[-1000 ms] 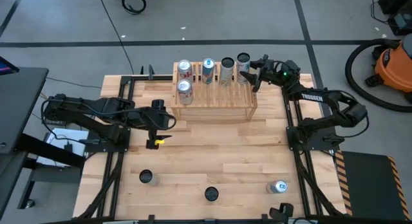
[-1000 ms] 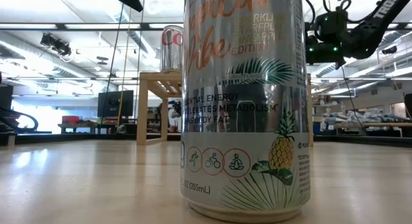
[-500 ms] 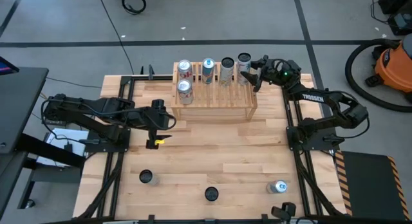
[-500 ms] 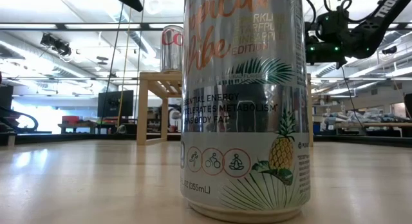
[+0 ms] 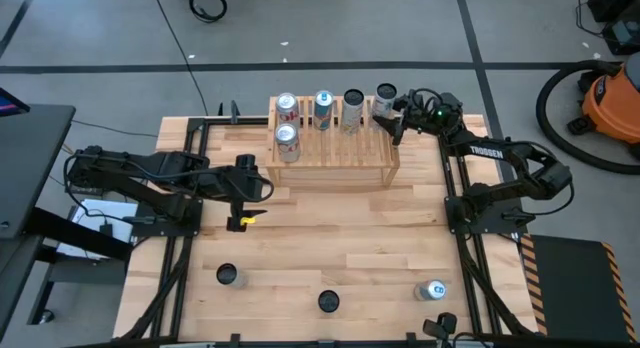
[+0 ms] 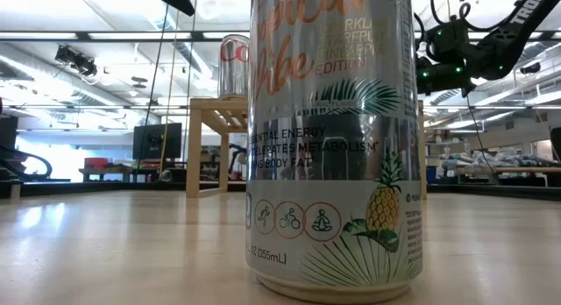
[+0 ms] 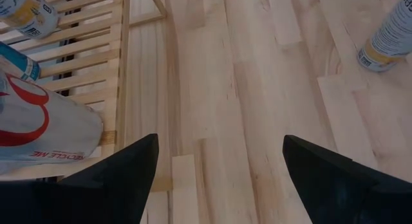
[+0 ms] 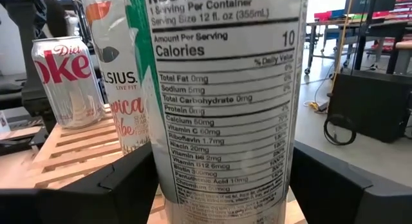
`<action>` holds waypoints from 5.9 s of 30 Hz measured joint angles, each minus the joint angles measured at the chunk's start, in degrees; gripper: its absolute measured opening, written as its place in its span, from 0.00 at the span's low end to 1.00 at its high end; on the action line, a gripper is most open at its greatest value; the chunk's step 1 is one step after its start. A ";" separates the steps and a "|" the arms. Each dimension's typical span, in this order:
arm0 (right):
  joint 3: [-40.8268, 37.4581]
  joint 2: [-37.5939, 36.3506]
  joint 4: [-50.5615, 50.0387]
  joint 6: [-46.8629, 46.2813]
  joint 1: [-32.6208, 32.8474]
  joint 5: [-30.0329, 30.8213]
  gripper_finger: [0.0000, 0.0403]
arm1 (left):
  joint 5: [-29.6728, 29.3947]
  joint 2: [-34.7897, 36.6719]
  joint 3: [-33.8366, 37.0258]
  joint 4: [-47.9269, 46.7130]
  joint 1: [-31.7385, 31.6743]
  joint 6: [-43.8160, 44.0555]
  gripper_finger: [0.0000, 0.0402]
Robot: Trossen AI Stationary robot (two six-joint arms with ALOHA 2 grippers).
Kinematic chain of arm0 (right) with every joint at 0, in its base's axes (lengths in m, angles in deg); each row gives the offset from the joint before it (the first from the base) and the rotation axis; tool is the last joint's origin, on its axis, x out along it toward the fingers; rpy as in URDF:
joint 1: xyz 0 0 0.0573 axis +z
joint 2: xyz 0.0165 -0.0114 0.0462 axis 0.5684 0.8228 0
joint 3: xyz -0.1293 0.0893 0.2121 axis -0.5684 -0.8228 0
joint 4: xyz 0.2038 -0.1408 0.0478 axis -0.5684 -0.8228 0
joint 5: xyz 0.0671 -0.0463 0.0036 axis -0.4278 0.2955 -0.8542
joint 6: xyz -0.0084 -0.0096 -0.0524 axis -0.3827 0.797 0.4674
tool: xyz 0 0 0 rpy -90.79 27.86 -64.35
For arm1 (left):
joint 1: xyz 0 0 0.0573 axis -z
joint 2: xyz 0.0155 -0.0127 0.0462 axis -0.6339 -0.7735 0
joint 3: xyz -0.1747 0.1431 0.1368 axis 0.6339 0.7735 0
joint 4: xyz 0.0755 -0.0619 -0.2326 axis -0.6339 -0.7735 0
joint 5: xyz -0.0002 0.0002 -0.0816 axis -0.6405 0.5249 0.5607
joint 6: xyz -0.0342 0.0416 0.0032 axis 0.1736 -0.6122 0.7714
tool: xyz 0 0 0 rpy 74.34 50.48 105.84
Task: Place canned beverage on shelf
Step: Put the top white-pink soda can on the shelf
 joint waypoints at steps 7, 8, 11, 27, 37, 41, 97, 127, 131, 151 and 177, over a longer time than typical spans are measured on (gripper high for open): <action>0.00 -0.06 0.34 -0.17 -0.02 -1.33 0.79 | 0.00 0.00 0.00 0.04 0.00 0.00 0.83; 0.00 -0.20 0.30 -0.20 -0.02 -1.32 0.79 | 0.00 0.00 0.00 0.06 0.00 0.03 0.83; 0.00 -1.17 0.26 -0.23 -0.02 -1.37 0.79 | 0.00 -0.02 0.00 0.06 0.00 0.05 0.83; 0.00 -8.61 0.45 -0.44 -0.02 4.46 0.79 | 0.00 -0.02 0.00 0.61 0.00 0.14 0.83; 0.00 -10.96 1.36 -2.07 -0.02 4.48 0.79 | 0.00 -0.04 0.00 0.59 0.00 -0.13 0.83; 0.00 -12.21 1.37 -3.48 -0.02 4.95 0.79 | 0.02 -0.04 0.00 0.59 0.00 -1.97 0.83; 37.88 -15.30 -47.09 0.25 7.56 13.88 0.83 | 0.00 -0.07 0.00 0.61 -0.02 -0.91 0.83; 37.86 -9.73 -63.42 -2.71 15.19 43.78 0.93 | -0.04 -0.07 0.00 0.61 -0.04 -2.38 0.83; 37.86 -9.70 -63.93 -3.49 16.60 43.85 0.93 | -0.04 -0.07 0.00 0.63 -0.04 -2.36 0.83; 36.26 -9.66 -68.14 -4.97 19.23 45.49 0.93 | -0.02 -0.07 0.00 1.26 -0.04 -2.31 0.83; 36.26 -9.81 -69.56 0.61 16.77 36.38 0.64 | -0.02 -0.07 0.00 1.29 -0.04 -2.36 0.83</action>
